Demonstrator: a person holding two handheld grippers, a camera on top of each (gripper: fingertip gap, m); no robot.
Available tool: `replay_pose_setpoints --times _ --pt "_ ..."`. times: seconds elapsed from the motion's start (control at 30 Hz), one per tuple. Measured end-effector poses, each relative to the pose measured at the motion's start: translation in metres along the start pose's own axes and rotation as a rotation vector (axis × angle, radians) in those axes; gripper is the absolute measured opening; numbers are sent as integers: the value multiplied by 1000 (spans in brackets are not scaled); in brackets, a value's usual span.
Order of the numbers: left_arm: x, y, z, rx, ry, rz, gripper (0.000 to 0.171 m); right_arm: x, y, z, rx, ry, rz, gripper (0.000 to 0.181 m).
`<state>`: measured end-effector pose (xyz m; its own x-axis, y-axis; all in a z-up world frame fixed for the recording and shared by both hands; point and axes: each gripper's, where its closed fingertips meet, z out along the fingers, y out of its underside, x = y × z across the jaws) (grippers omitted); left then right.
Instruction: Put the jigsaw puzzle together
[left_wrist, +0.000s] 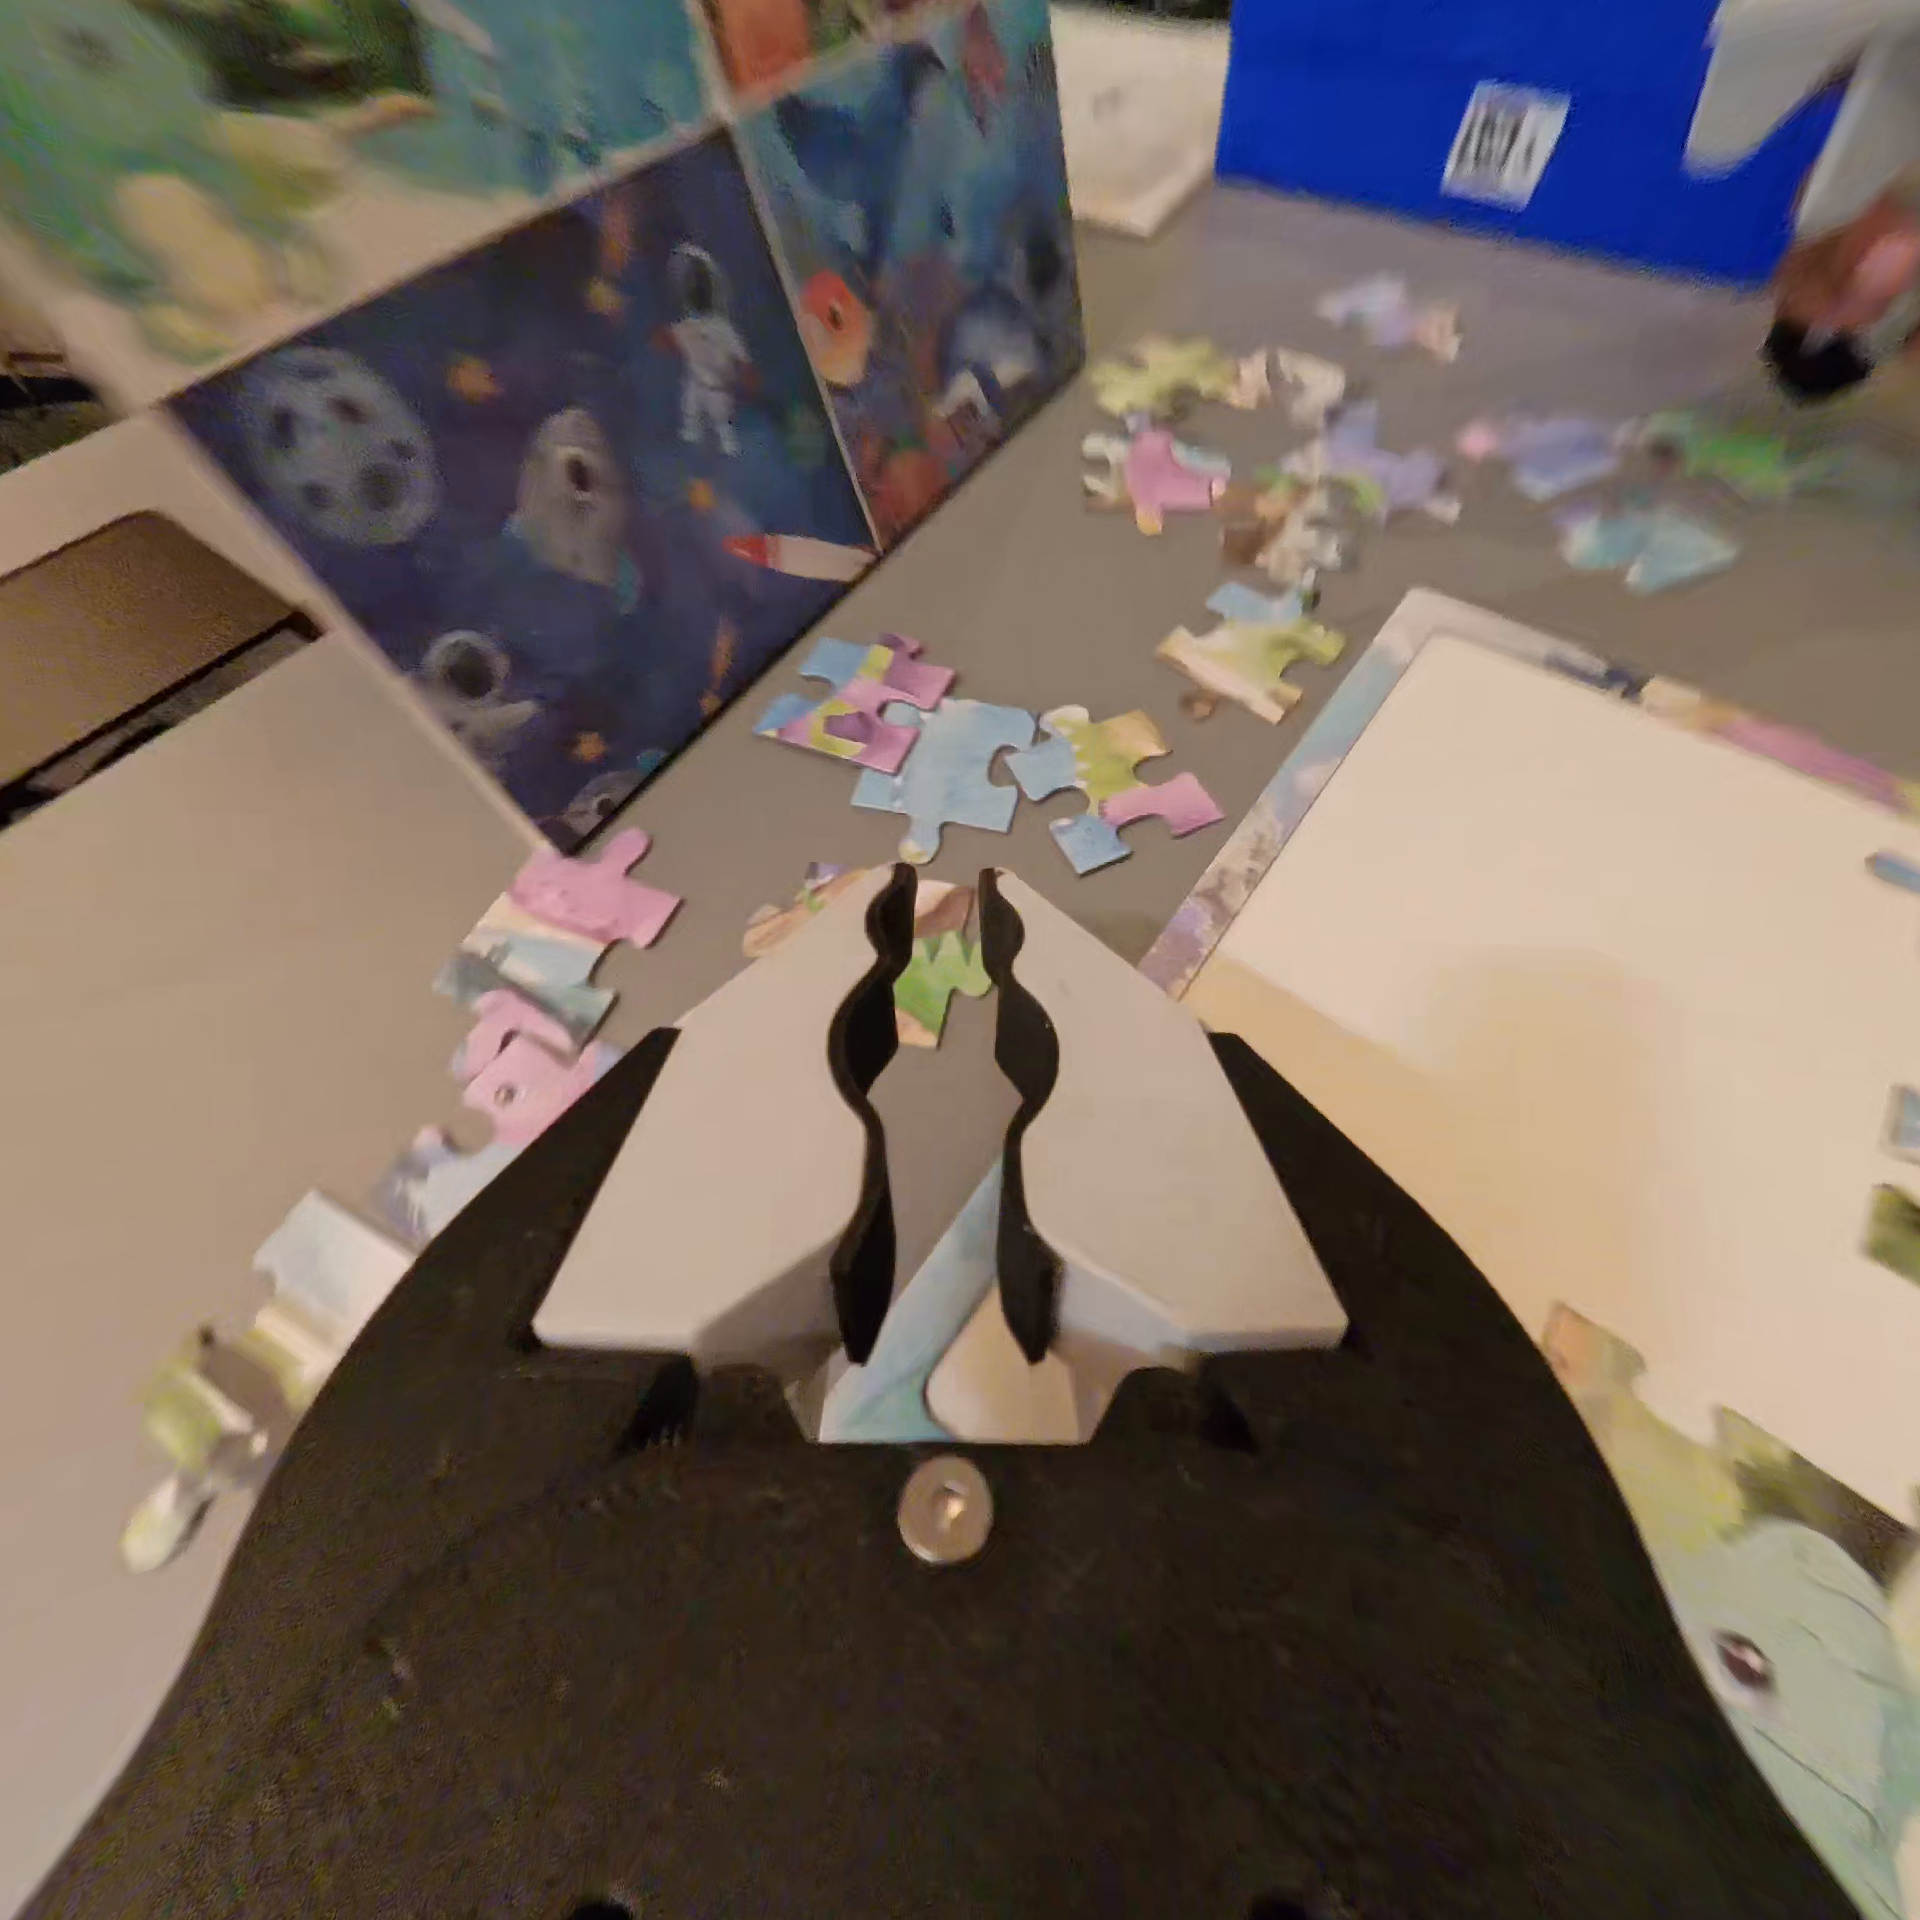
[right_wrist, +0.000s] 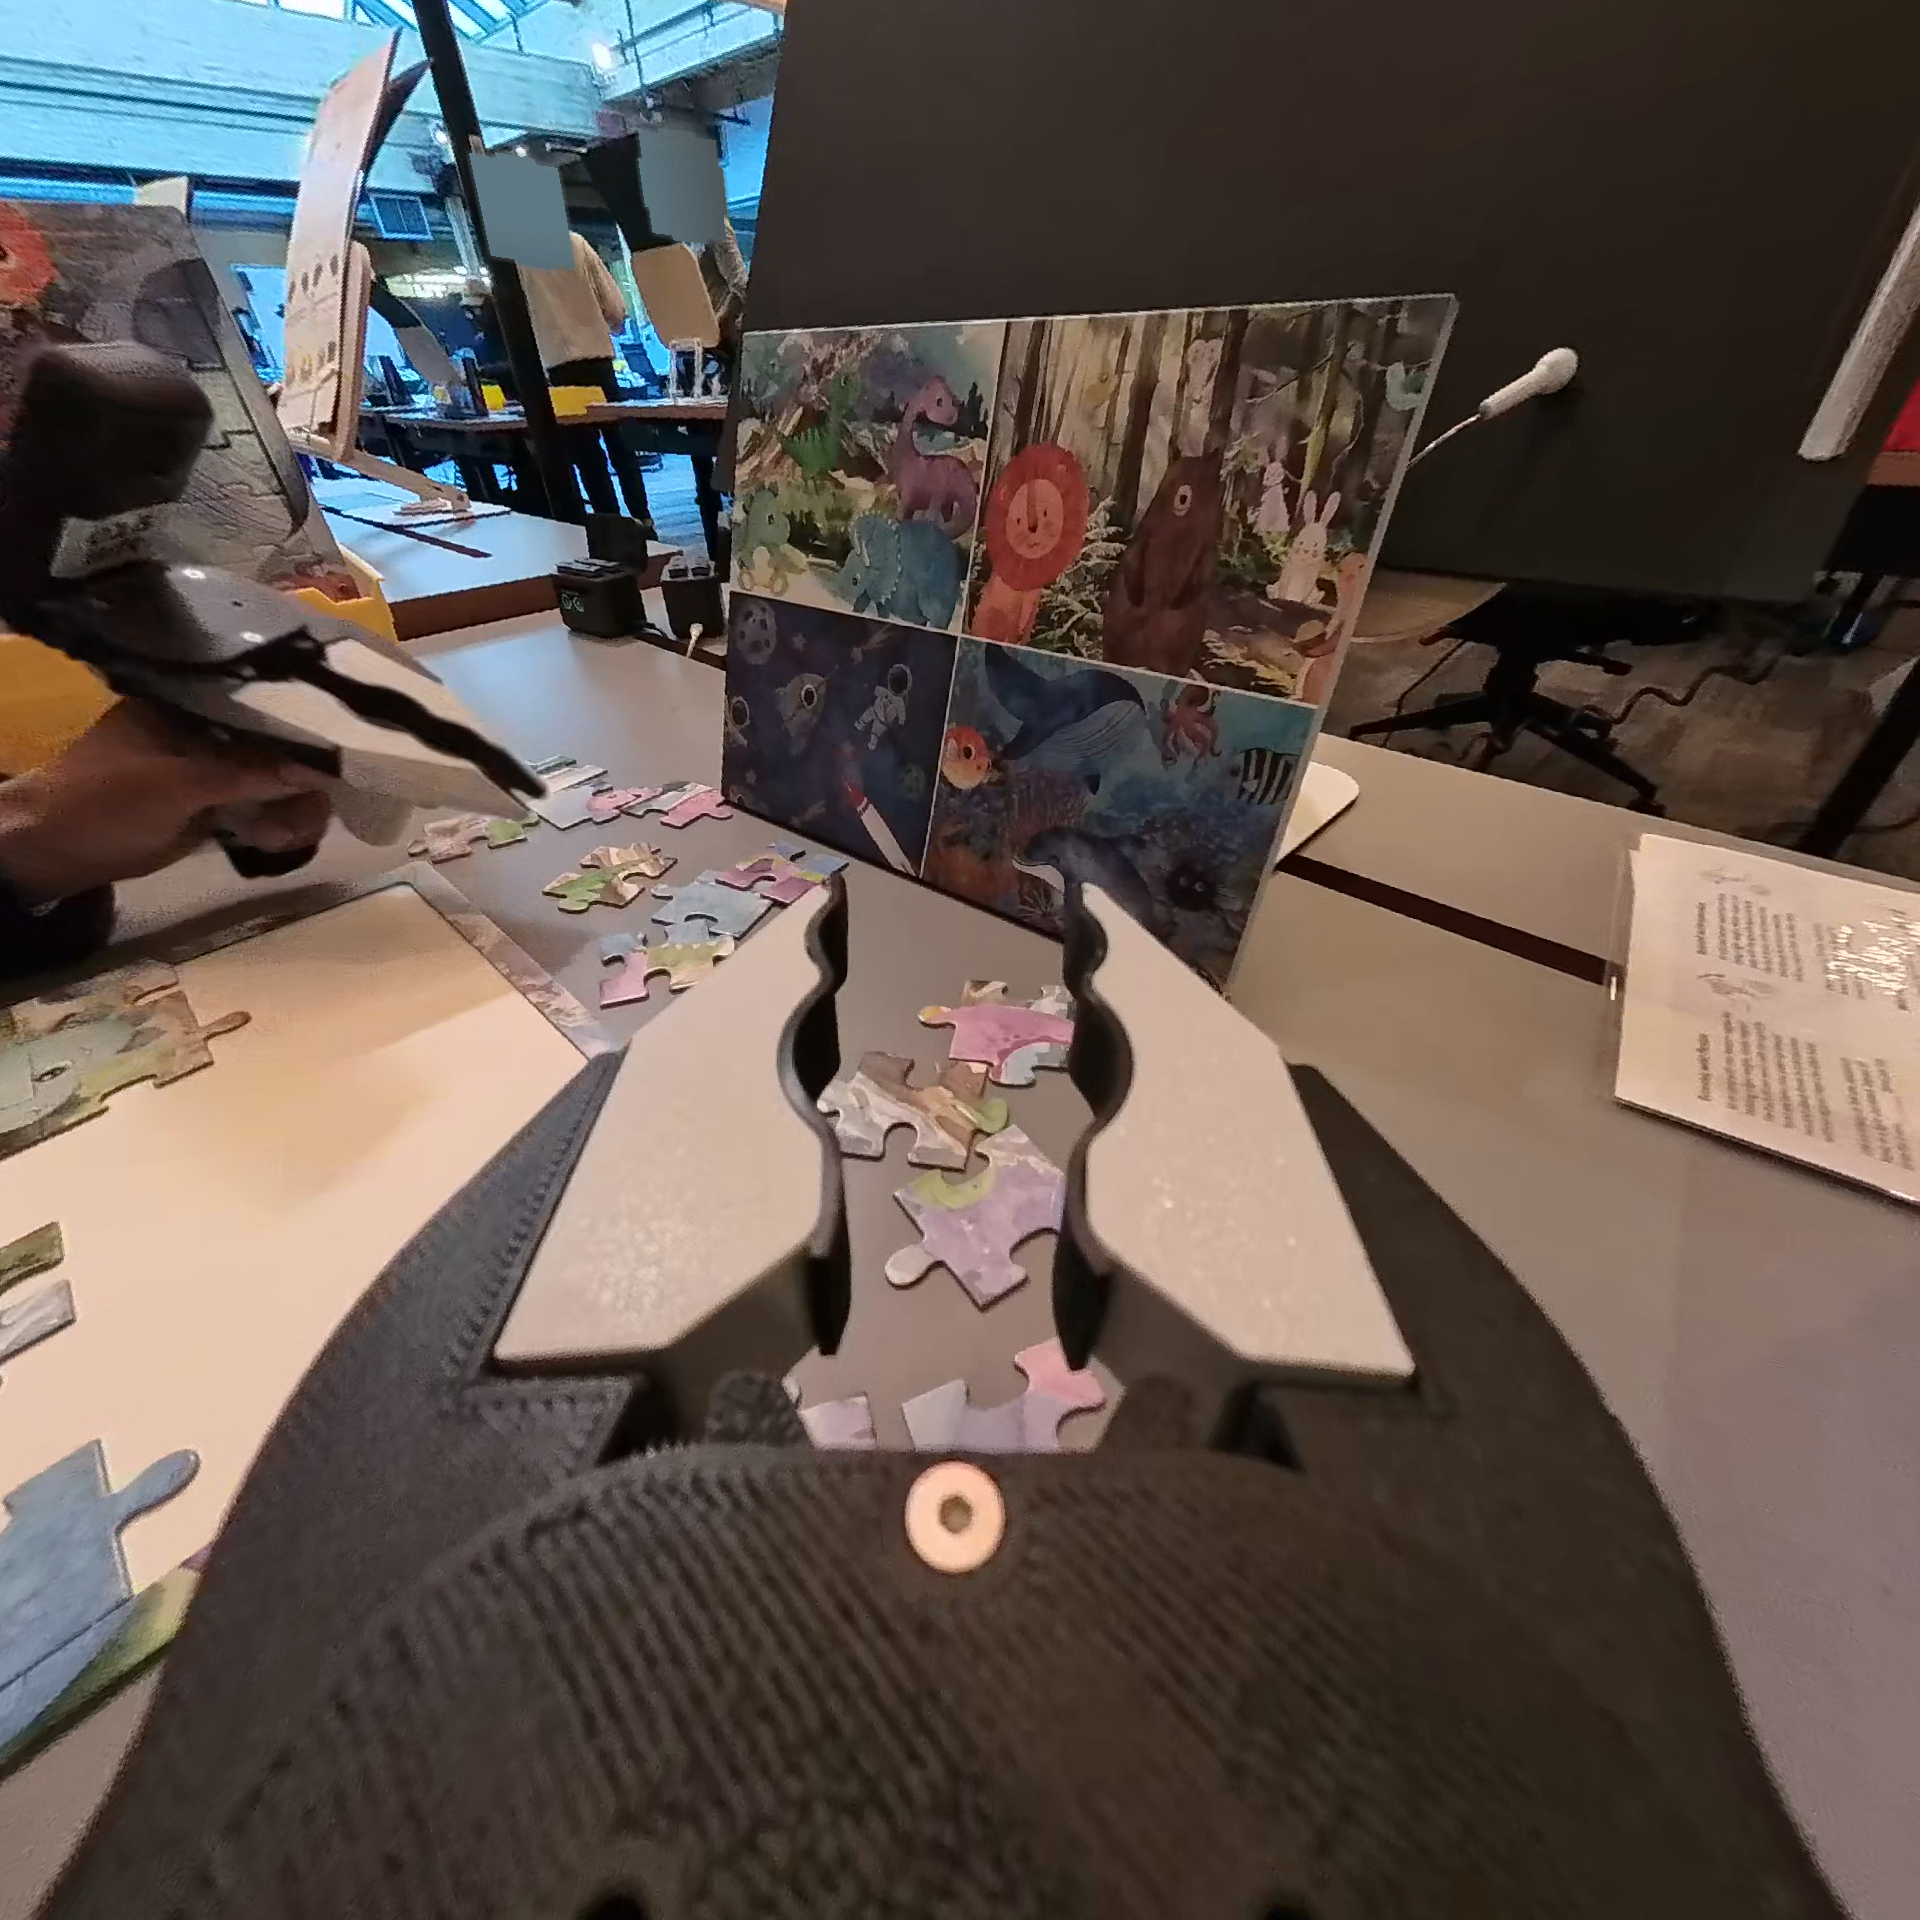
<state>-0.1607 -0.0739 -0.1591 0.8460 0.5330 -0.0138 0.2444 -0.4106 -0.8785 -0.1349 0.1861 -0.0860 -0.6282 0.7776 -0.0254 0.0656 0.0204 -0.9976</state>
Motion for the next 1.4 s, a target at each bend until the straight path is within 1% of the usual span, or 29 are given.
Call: replay_pose_setpoints --times 0.07,0.1,0.13,0.17,0.23,0.3,0.37,0.43,0.5,0.57,0.6,0.7,0.73,0.77,1.03,1.07,1.27,1.37,1.4 --pt "1 1 22 -89 -48 100 12 2 2 0 -7 6 -3 39" --pt "-2 3 32 -134 -68 126 15 3 4 1 -13 10 -5 39" --pt "-4 6 42 -178 -65 123 16 3 6 1 -18 10 -3 39" --pt "-3 7 50 -197 -39 97 15 3 7 2 -23 7 2 39" --pt "-1 3 62 -189 13 10 15 2 11 4 -32 -7 16 39" --pt "2 5 66 -204 50 -37 18 0 13 6 -40 -22 27 39" --pt "-4 10 65 -219 10 -23 20 -3 14 8 -47 -32 25 39" --pt "-9 10 63 -209 -23 -3 21 -4 16 9 -58 -33 11 39" --pt "-8 10 63 -210 -16 -2 19 -5 18 10 -72 -30 -4 39" --pt "-7 19 66 -267 -13 8 17 -5 20 10 -80 -30 -11 39" --pt "-8 24 68 -302 -18 21 19 -6 20 11 -80 -32 -11 39" --pt "-7 24 68 -303 -21 38 17 -7 18 11 -72 -39 -1 39" --pt "-5 24 68 -303 -14 40 12 -7 18 11 -70 -42 2 39" --pt "-5 24 68 -303 -14 42 10 -8 17 10 -67 -43 3 39" --pt "1 22 63 -282 -14 76 8 -6 14 9 -54 -38 5 39" --pt "3 20 61 -271 -4 74 0 -6 14 9 -54 -39 8 39" --pt "8 4 46 -192 17 50 0 -7 17 10 -65 -42 4 39" --pt "5 8 46 -191 11 39 0 -8 19 11 -72 -45 4 39" --pt "3 11 48 -193 7 27 8 -8 19 11 -74 -46 4 39"
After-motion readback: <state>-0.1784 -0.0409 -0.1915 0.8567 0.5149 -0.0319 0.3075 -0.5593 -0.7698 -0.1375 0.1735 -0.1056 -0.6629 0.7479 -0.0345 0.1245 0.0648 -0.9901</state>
